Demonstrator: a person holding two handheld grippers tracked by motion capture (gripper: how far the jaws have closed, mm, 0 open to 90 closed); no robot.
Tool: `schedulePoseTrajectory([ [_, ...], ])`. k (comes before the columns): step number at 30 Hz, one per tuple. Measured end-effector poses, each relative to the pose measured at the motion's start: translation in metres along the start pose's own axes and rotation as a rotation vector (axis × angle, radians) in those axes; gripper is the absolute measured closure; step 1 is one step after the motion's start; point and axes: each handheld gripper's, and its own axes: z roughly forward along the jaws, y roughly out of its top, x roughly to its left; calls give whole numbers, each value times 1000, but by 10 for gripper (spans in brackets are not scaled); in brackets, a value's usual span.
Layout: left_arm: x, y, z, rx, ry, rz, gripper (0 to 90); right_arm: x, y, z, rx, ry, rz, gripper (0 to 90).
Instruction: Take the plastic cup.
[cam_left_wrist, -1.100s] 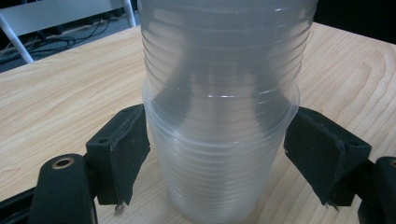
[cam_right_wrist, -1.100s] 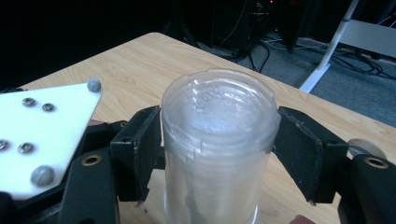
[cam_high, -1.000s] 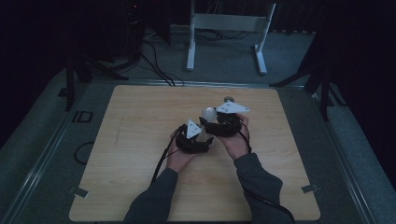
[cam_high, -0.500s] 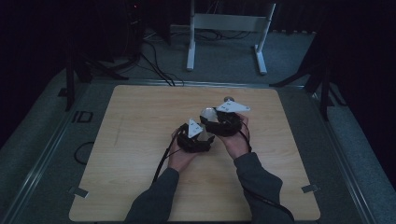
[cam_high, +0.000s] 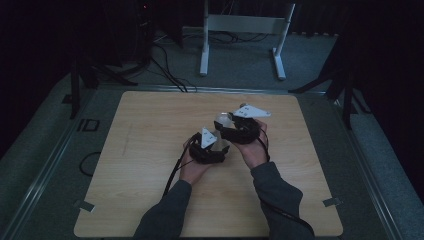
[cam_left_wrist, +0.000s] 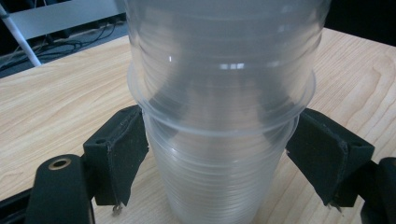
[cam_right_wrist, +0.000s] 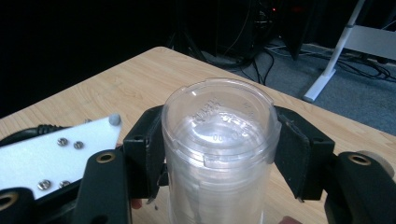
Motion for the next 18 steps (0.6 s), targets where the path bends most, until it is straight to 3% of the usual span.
schedulePoseTrajectory([
  [18,0,0,0,13,9,1,207,4,18,-9,-21,1,-6,406],
])
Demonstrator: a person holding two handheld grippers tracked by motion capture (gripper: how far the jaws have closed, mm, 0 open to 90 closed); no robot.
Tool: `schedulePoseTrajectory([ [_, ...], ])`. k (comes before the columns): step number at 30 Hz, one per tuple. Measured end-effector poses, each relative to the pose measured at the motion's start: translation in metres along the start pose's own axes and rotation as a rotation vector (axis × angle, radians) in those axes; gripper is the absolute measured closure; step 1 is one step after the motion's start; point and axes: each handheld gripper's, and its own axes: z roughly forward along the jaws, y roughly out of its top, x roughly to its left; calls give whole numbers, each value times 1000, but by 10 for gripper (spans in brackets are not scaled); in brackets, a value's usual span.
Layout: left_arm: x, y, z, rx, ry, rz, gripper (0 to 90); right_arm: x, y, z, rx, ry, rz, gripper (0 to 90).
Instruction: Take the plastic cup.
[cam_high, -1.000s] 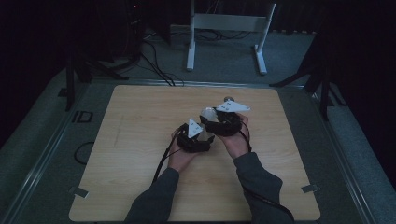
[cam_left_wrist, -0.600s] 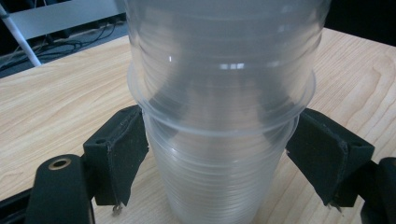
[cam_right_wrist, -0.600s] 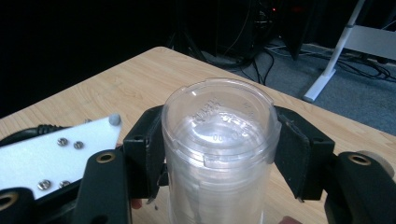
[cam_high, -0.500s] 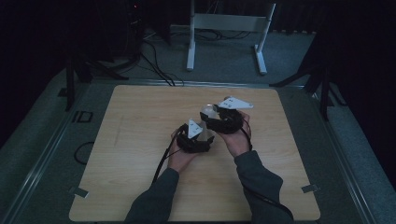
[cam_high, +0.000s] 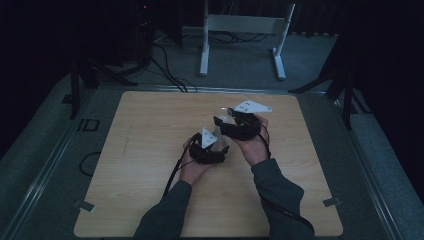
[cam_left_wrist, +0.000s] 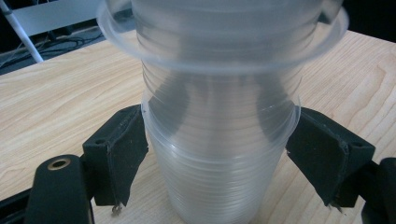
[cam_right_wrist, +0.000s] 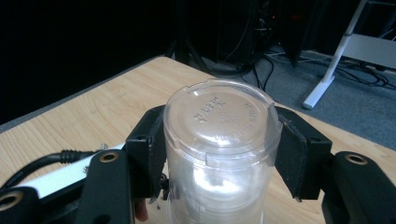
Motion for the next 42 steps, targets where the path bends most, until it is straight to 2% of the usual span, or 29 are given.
schedulePoseTrajectory([
  [15,-1,1,-3,-8,3,-8,207,1,16,-11,-29,7,-9,408],
  [42,-2,3,-10,-10,11,-17,215,-4,33,-31,-86,4,8,408],
])
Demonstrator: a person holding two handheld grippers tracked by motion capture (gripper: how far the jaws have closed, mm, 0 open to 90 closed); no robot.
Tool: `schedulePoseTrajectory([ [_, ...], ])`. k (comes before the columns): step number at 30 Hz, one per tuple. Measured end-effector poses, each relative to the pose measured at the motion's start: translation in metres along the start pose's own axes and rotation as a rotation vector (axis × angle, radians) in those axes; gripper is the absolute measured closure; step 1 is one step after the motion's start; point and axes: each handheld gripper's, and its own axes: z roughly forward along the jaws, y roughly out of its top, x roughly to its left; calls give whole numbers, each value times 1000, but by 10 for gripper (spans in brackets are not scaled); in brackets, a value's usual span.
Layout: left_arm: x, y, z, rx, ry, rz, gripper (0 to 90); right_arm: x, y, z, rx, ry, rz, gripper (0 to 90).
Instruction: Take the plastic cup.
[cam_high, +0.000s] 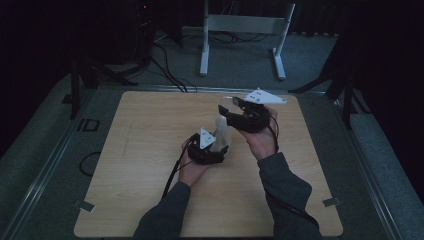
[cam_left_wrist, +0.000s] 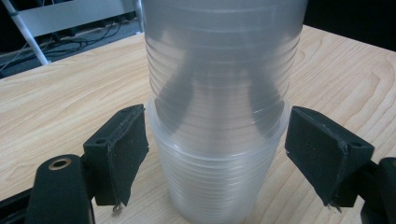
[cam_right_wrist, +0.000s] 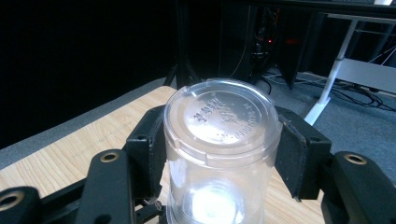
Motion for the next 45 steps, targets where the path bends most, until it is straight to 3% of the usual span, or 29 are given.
schedulePoseTrajectory([
  [24,-2,-1,-10,3,19,-3,223,-18,1,-22,-19,-42,16,409],
  [45,0,-5,-23,-1,24,-17,231,-37,-17,-37,11,-102,31,409],
])
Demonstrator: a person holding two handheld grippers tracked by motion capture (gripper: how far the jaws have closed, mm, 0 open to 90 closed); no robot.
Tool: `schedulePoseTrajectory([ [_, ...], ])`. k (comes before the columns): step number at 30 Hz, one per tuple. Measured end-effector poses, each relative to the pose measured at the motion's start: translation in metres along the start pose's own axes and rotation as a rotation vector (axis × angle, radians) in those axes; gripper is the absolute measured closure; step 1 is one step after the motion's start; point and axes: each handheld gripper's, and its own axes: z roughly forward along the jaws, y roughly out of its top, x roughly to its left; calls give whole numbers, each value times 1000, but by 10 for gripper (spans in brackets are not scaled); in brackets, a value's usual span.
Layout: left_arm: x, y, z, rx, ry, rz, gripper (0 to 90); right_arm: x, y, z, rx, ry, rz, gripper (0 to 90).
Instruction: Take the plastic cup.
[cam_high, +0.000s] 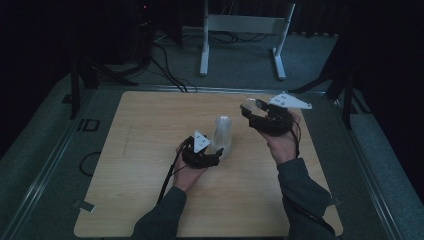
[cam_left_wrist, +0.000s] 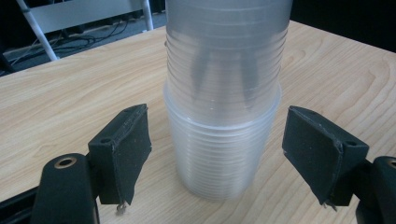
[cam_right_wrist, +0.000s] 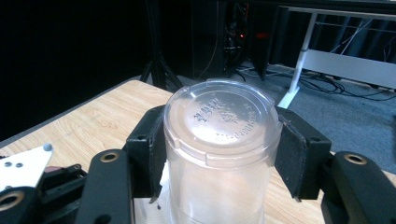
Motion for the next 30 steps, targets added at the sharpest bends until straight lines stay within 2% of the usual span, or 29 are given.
schedulePoseTrajectory([
  [19,-2,-4,-13,-23,-20,-6,230,-19,-28,-13,46,-46,29,409],
  [30,-3,-6,-18,-29,-21,5,230,-26,-44,-15,72,-62,43,409],
])
